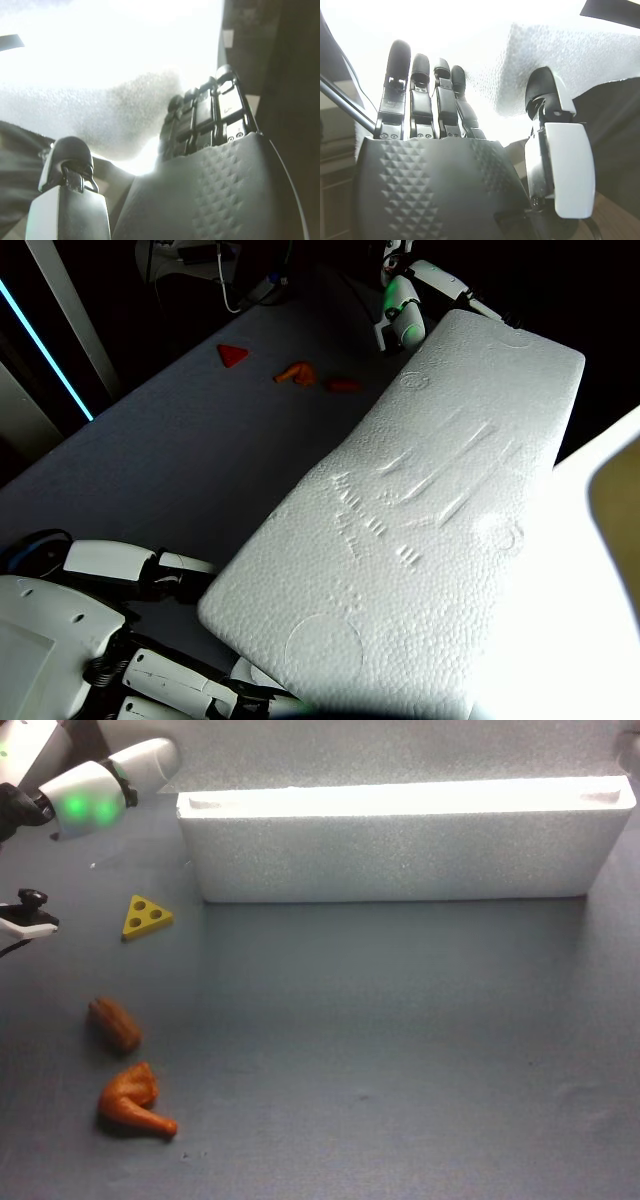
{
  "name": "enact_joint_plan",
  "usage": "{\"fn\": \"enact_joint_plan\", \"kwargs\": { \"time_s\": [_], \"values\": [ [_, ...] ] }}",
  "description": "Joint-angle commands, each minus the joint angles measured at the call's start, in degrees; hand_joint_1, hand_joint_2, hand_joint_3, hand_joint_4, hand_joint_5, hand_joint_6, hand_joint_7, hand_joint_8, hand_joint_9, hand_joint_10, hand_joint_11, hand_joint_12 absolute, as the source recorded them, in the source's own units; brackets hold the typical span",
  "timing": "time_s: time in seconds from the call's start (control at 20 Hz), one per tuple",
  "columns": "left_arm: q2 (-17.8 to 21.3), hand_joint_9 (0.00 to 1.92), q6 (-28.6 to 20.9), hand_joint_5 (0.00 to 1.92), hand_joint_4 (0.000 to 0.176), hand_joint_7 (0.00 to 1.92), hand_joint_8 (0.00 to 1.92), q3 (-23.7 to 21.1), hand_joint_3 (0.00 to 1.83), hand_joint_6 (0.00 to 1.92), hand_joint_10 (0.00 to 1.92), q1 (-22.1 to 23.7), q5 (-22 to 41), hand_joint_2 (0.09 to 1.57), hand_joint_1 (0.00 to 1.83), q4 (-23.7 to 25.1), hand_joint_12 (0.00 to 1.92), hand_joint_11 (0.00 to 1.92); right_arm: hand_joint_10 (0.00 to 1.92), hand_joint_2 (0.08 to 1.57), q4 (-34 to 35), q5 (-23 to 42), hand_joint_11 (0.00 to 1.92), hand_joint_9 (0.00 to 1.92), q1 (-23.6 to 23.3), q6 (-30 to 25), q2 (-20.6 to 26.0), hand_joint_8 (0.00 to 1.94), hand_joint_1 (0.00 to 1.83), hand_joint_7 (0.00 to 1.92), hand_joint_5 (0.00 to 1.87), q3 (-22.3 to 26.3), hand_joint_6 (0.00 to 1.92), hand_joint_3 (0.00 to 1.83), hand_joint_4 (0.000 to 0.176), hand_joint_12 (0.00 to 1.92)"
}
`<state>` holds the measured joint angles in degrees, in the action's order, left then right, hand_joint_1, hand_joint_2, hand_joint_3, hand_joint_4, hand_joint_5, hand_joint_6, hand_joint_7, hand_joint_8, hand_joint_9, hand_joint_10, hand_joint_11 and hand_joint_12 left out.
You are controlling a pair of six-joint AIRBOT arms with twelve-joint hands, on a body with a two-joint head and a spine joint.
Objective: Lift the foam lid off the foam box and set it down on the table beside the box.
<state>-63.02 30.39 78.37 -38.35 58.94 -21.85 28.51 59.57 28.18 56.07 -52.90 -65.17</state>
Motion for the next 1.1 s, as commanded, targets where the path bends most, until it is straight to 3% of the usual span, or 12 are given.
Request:
{"fn": "enact_joint_plan", "kwargs": {
  "time_s": [0.0, 0.15, 0.25, 0.3, 0.35, 0.45, 0.55, 0.7, 0.75, 0.8, 0.95, 1.05],
  "values": [
    [0.6, 0.00, 0.0, 0.09, 0.034, 0.00, 0.00, -0.6, 0.00, 0.01, 0.00, 0.1, 8.2, 1.12, 0.24, 4.1, 0.00, 0.00, 0.90, 1.27, -4.6, 6.5, 0.00, 0.00, 0.0, -0.1, 0.7, 0.06, 0.45, 0.26, 0.00, 0.7, 0.67, 0.00, 0.000, 1.67],
    [2.2, 0.00, 0.6, 0.10, 0.028, 0.00, 0.00, -2.4, 0.00, 0.01, 0.00, -0.8, 9.2, 1.11, 0.27, 4.9, 0.00, 0.00, 0.74, 1.25, -5.0, 7.9, 0.00, 0.00, 1.4, 0.0, 2.1, 0.05, 0.47, 0.21, 0.00, 2.4, 0.67, 0.00, 0.000, 1.73],
    [3.0, 0.00, 0.7, 0.10, 0.043, 0.00, 0.00, -3.4, 0.00, 0.01, 0.00, -1.8, 10.0, 1.10, 0.27, 5.3, 0.00, 0.00, 0.62, 1.26, -5.1, 9.1, 0.00, 0.00, 2.5, 0.0, 3.0, 0.03, 0.52, 0.17, 0.00, 3.4, 0.75, 0.00, 0.000, 1.58],
    [3.2, 0.00, 0.7, 0.10, 0.040, 0.00, 0.00, -3.7, 0.00, 0.01, 0.00, -2.1, 10.4, 1.10, 0.28, 5.3, 0.00, 0.00, 0.59, 1.26, -5.1, 9.6, 0.00, 0.00, 2.9, 0.0, 3.3, 0.03, 0.53, 0.17, 0.00, 3.9, 0.72, 0.00, 0.000, 1.55],
    [3.4, 0.00, 0.7, 0.10, 0.041, 0.00, 0.00, -4.0, 0.00, 0.01, 0.00, -2.4, 10.6, 1.10, 0.28, 5.3, 0.00, 0.00, 0.41, 1.27, -5.1, 10.0, 0.00, 0.00, 3.3, 0.0, 3.7, 0.01, 0.48, 0.13, 0.00, 4.3, 0.66, 0.00, 0.000, 1.46],
    [4.0, 0.00, 0.7, 0.10, 0.031, 0.00, 0.00, -5.2, 0.00, 0.01, 0.00, -3.3, 11.5, 1.09, 0.28, 5.9, 0.00, 0.00, 0.36, 1.28, -5.5, 11.2, 0.00, 0.00, 4.5, 0.0, 4.8, 0.00, 0.44, 0.11, 0.00, 5.7, 0.57, 0.00, 0.000, 1.47],
    [4.7, 0.00, 0.7, 0.10, 0.035, 0.00, 0.00, -6.5, 0.00, 0.00, 0.00, -4.2, 12.8, 1.10, 0.26, 6.4, 0.00, 0.00, 0.21, 1.27, -6.2, 12.4, 0.00, 0.00, 5.5, 0.0, 5.8, 0.00, 0.42, 0.07, 0.00, 7.1, 0.44, 0.00, 0.000, 1.41],
    [5.9, 0.00, 0.9, 0.11, 0.034, 0.00, 0.00, -8.8, 0.00, 0.01, 0.00, -5.6, 14.4, 1.09, 0.26, 7.2, 0.00, 0.00, 0.29, 1.22, -7.4, 14.3, 0.00, 0.00, 7.6, 0.0, 7.7, 0.01, 0.37, 0.09, 0.05, 9.8, 0.37, 0.00, 0.000, 1.55],
    [6.6, 0.00, 0.9, 0.10, 0.046, 0.00, 0.00, -10.0, 0.00, 0.00, 0.00, -6.2, 14.9, 1.08, 0.24, 7.6, 0.00, 0.00, 0.21, 1.25, -7.6, 15.3, 0.00, 0.00, 8.4, 0.0, 8.4, 0.00, 0.36, 0.08, 0.07, 10.8, 0.36, 0.00, 0.000, 1.50],
    [7.5, 0.00, 1.3, 0.09, 0.059, 0.00, 0.00, -11.2, 0.00, 0.00, 0.00, -6.8, 15.1, 1.08, 0.22, 8.0, 0.00, 0.00, 0.16, 1.29, -7.6, 16.3, 0.00, 0.00, 9.5, 0.0, 9.0, 0.00, 0.37, 0.09, 0.06, 11.8, 0.36, 0.00, 0.000, 1.32],
    [8.5, 0.00, 1.7, 0.09, 0.051, 0.00, 0.00, -13.1, 0.00, 0.00, 0.00, -7.7, 16.2, 1.08, 0.21, 8.4, 0.00, 0.00, 0.01, 1.31, -7.8, 18.3, 0.00, 0.02, 11.7, -0.1, 10.6, 0.00, 0.35, 0.07, 0.07, 13.8, 0.35, 0.00, 0.000, 0.72],
    [9.1, 0.00, 1.7, 0.09, 0.046, 0.00, 0.00, -14.2, 0.00, 0.00, 0.00, -8.2, 17.0, 1.07, 0.19, 8.5, 0.00, 0.00, 0.05, 1.33, -8.0, 19.1, 0.00, 0.08, 13.0, -0.6, 11.0, 0.01, 0.36, 0.13, 0.11, 14.6, 0.29, 0.00, 0.000, 0.87]
  ]
}}
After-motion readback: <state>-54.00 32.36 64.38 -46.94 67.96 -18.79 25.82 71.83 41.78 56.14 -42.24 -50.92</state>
